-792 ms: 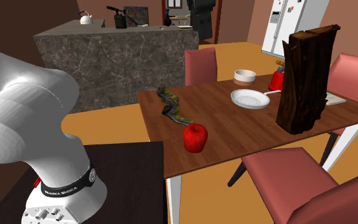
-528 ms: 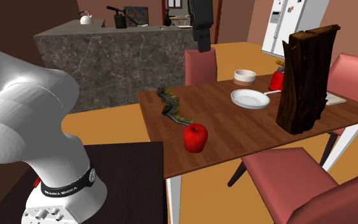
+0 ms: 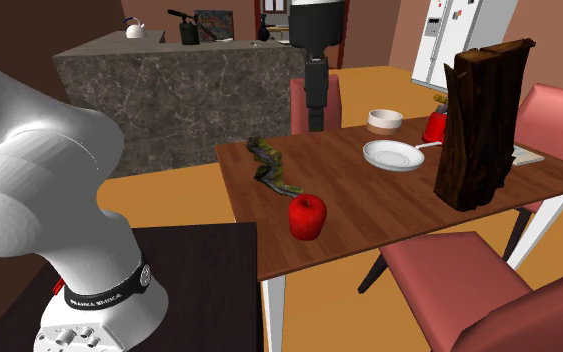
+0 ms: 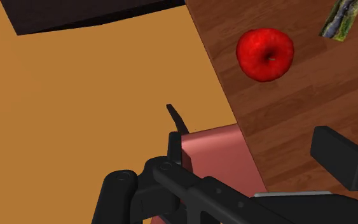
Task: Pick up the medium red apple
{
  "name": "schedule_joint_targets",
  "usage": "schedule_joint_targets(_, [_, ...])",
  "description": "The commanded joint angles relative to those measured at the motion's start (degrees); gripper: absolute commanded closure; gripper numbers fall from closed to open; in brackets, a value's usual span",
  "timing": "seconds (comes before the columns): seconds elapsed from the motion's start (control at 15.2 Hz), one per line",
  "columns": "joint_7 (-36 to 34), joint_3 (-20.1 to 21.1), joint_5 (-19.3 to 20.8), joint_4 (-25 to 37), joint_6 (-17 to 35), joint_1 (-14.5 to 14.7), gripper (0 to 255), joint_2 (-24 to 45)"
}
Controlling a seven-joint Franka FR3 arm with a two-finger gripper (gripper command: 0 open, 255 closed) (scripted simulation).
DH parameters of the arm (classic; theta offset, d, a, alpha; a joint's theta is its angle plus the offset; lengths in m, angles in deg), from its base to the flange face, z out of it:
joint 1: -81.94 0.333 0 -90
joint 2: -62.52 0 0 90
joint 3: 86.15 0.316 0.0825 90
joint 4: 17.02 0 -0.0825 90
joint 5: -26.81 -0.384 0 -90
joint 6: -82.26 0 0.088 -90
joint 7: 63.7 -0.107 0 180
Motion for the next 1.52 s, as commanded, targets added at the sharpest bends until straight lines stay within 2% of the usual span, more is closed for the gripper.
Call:
schedule_joint_targets(0.0, [-2.65, 1.62, -1.06, -1.33, 2.28, 0.16, 0, 2.09])
schedule_joint_targets(0.73, [-17.56, 10.78, -4.96, -2.08, 16.24, 0.79, 0, 21.23])
schedule_joint_targets(1.19, [-27.76, 14.68, -3.66, 1.53, 24.66, 1.42, 0, 36.88])
schedule_joint_targets(1.45, [-28.27, 14.63, -2.62, 0.81, 28.03, 1.55, 0, 39.68])
